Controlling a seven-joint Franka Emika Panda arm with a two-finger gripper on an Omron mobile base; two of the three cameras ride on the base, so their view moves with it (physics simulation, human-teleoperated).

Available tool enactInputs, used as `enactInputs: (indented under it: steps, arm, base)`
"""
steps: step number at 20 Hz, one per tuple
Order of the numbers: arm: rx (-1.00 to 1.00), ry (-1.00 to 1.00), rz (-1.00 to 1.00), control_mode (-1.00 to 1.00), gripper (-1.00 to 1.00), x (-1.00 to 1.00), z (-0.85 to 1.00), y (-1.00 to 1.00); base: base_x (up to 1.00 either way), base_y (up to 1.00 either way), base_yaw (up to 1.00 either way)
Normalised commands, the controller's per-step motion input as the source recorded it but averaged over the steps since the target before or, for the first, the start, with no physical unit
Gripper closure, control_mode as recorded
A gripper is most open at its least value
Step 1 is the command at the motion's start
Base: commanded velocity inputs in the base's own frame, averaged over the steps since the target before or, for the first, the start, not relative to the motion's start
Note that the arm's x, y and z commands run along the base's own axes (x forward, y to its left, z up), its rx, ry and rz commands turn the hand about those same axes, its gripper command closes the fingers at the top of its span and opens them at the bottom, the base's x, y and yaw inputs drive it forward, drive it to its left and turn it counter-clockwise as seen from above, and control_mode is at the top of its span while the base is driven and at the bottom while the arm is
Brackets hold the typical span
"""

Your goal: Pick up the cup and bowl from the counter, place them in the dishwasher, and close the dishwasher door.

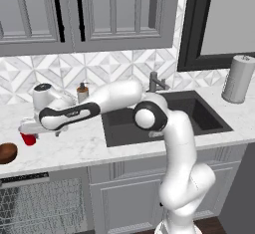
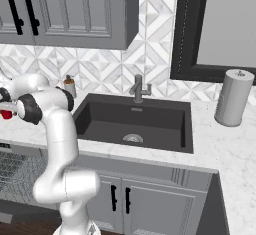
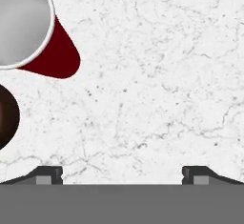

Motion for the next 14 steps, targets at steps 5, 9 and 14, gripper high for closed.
enactInputs:
  steps: [5,9,14]
  arm:
    - [0.0,-0.13,0.0,-1.0,-1.0,0.05,0.2,0.17]
    - [0.0,-0.03,0.0,-1.0,-1.0,0.33,0.05,0.16]
    - [0.07,0.0,0.0,-1.0,-1.0,0.52,0.0,0.19]
  base:
    - [0.0,0.0,0.0]
    - [0.0,0.0,0.0]
    - [0.0,0.0,0.0]
